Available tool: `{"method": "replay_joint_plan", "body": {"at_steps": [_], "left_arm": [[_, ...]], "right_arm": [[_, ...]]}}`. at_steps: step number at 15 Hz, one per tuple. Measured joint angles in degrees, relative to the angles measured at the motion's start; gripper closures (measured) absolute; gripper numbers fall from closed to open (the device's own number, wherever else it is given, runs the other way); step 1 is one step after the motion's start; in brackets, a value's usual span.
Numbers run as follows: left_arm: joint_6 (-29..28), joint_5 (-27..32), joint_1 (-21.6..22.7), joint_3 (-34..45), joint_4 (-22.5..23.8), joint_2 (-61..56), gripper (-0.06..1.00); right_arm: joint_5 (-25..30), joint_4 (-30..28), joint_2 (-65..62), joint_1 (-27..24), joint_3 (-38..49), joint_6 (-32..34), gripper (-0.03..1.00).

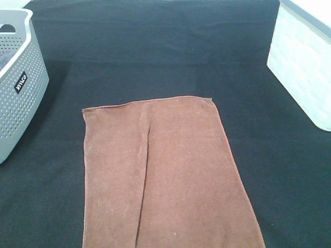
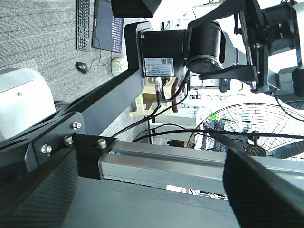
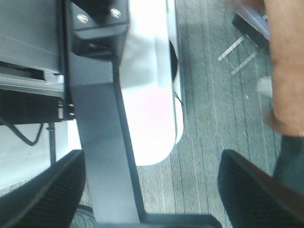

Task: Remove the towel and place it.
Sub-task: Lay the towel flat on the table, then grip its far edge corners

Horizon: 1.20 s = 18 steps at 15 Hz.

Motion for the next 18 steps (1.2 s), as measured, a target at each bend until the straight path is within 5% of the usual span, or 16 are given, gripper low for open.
{"method": "replay_joint_plan", "body": {"at_steps": [4,8,9,10,11,14,18], "left_arm": [[0.9,0.4,0.0,-4.1,0.4,0.0,0.19],[7.6,16.4,0.0,-15.0,0.3,0.0,0.19],[7.6,16.4,0.0,-15.0,0.3,0.0,0.19],[12.6,26.9,0.0,-17.4,0.2,0.1,0.19],[12.6,26.9,0.0,-17.4,0.2,0.1,0.19],[22.6,43.8,0.0,-19.9,0.2,3.2,0.19],[39.5,65.4,0.0,-31.2,0.1,18.2,0.19]], "right_arm": [[-0.5,-4.8,0.0,0.0,-1.8,4.1,0.23],[-4.5,-13.9,0.0,0.0,-8.7,10.9,0.23],[-4.5,-13.9,0.0,0.0,-8.7,10.9,0.23],[-7.8,-20.5,0.0,0.0,-11.2,15.1,0.23],[-7.8,-20.5,0.0,0.0,-11.2,15.1,0.23],[-16.6,-30.7,0.0,0.0,-14.0,23.2,0.23],[-28.5,-50.1,0.0,0.0,-14.2,43.8,0.24]]}}
